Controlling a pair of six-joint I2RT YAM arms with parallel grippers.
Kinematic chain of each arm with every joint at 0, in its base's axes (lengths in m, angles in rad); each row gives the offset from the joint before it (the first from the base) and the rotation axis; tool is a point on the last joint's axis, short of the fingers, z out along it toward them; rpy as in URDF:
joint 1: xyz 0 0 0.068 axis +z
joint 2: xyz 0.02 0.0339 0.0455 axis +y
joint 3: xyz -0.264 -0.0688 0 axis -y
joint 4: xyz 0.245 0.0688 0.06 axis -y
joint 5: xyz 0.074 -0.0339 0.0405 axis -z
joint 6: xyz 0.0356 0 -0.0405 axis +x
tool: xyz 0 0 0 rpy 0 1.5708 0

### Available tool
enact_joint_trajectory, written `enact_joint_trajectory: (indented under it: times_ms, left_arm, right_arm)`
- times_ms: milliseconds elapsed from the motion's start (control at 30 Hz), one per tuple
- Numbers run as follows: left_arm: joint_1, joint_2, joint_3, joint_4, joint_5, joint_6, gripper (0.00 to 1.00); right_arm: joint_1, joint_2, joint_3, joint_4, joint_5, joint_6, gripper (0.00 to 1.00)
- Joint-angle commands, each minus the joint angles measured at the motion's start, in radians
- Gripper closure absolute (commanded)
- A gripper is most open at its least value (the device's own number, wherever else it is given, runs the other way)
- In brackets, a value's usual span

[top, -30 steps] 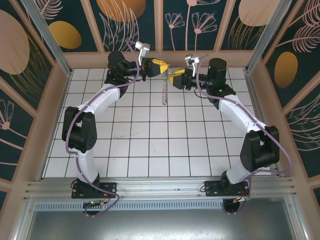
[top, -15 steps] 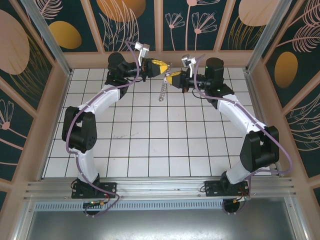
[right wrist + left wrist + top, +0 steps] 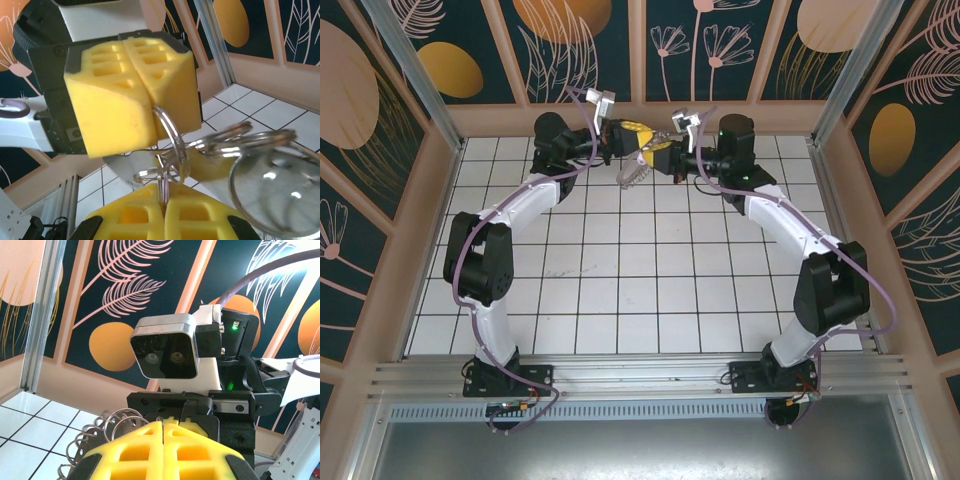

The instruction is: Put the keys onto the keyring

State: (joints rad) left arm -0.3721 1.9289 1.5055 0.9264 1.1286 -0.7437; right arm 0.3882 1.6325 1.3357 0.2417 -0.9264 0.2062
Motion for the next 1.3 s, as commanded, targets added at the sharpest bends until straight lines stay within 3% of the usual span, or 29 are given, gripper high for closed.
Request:
enact_joint_trajectory:
  times_ms: [0,300,433,533,700,867,1100,1267]
  left_arm:
    - [-0.004,-0.054,-0.014,0.080,-0.020,-0.019,1.00]
    - [-0.004,-0.050,-0.029,0.112,-0.045,-0.040,1.00]
    - [-0.005,-0.053,-0.036,0.109,-0.075,-0.039,1.00]
    - [-0.004,-0.047,-0.039,0.116,-0.104,-0.046,1.00]
    - [-0.002,-0.038,-0.044,0.159,-0.133,-0.085,1.00]
    - [-0.002,-0.025,-0.052,0.230,-0.156,-0.147,1.00]
    - [-0.002,-0.020,-0.074,0.331,-0.201,-0.242,1.00]
    - [-0.002,-0.011,-0.089,0.400,-0.218,-0.308,1.00]
  right_arm:
    - [0.012,0.016,0.032,0.114,0.017,0.063,1.00]
    - [0.021,0.053,0.098,0.041,0.017,0.039,1.00]
    - [0.012,0.008,0.041,0.009,0.047,0.019,0.67]
    - [-0.013,-0.049,-0.017,0.018,0.050,0.034,0.58]
    - [-0.052,-0.172,-0.132,0.019,0.053,0.040,0.55]
    - [-0.100,-0.274,-0.216,0.134,0.097,0.146,0.54]
    - [-0.106,-0.253,-0.208,0.350,0.200,0.346,0.62]
    - [-0.104,-0.148,-0.175,0.560,0.175,0.531,0.61]
